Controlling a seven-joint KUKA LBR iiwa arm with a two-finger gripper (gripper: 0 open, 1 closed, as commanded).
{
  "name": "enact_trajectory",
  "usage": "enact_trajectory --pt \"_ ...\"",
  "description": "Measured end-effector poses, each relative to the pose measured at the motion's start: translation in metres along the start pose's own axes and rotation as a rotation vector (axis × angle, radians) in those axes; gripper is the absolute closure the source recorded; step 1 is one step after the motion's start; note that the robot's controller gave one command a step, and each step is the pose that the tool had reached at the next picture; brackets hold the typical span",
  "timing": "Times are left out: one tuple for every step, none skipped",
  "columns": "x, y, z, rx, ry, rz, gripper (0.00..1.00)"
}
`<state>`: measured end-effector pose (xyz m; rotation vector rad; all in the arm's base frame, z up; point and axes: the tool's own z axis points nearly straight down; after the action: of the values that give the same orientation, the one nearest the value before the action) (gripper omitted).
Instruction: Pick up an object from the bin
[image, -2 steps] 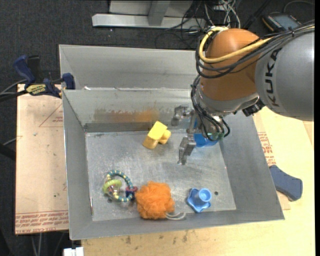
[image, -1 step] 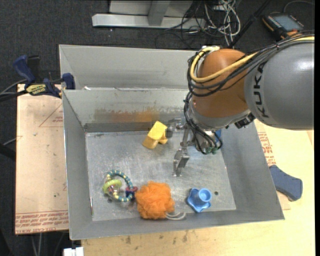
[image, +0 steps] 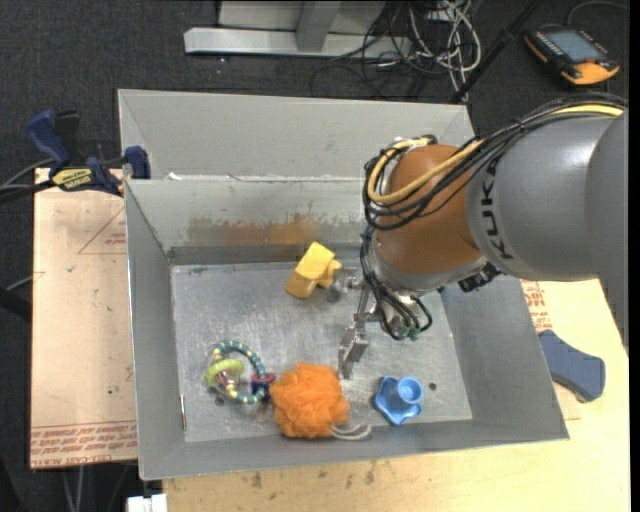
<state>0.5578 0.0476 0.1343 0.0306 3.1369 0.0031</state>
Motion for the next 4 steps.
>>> enact_trajectory --pt "0.035 0.03 0.022 0.002 0.008 -0.083 0.0" --pt "0.04 0.045 0.026 0.001 0.0 -0.176 0.0" --pt "0.054 0.062 0.005 0.0 0.014 -0.335 0.0" --pt "0.073 0.086 0.055 0.001 -0.006 -0.632 1.0"
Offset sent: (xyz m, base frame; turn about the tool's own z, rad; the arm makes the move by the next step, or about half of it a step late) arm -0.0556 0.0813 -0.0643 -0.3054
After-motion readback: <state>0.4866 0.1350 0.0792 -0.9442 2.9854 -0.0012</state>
